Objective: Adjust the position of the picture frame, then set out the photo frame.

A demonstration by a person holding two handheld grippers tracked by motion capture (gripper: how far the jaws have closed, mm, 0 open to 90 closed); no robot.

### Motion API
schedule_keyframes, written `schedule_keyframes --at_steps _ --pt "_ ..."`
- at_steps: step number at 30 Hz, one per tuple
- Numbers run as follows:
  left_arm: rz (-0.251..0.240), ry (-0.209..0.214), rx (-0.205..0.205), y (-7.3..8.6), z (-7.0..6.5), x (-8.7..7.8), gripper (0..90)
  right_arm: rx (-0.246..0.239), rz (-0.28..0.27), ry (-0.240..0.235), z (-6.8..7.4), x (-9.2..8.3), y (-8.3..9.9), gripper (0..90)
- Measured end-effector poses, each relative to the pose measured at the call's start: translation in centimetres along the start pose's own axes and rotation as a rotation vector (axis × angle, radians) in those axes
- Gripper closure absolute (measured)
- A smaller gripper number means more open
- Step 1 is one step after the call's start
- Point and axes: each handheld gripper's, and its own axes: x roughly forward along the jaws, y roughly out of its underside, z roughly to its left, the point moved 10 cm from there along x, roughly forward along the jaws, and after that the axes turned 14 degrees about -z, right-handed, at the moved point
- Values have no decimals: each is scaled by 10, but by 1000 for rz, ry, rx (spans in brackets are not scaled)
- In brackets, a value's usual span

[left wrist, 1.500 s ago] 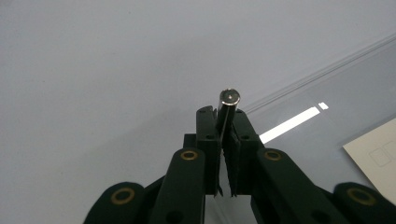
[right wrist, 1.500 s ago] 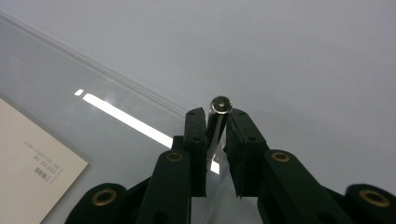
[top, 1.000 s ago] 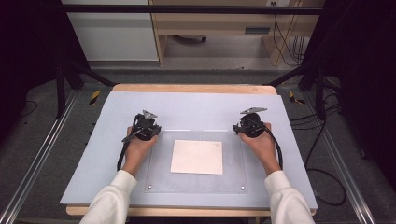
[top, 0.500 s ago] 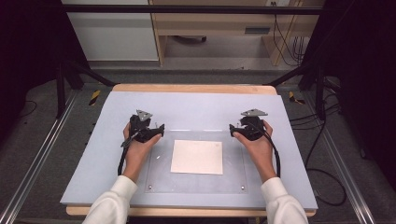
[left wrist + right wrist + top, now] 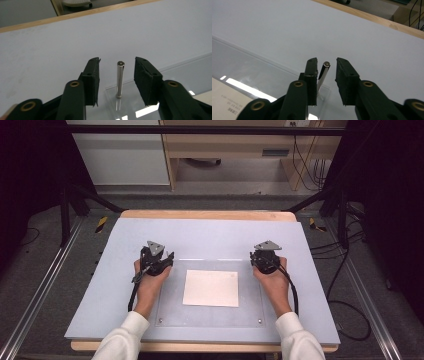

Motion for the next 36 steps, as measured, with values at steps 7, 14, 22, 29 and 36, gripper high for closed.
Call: schedule_keyframes --at_steps 7,14,22,29,36 --pt "16 -2 -21 4 5 -1 707 19 7 -18 3 0 1 841" --pt "10 21 -21 4 -1 -2 836 38 7 -30 2 0 1 849" --pt "10 21 -22 4 -1 -2 842 58 11 -31 2 0 1 853" --pt "34 26 -14 4 -1 -2 847 65 15 -37 2 0 1 855" --pt "107 46 11 5 1 -1 849 82 50 -40 2 1 -1 858"
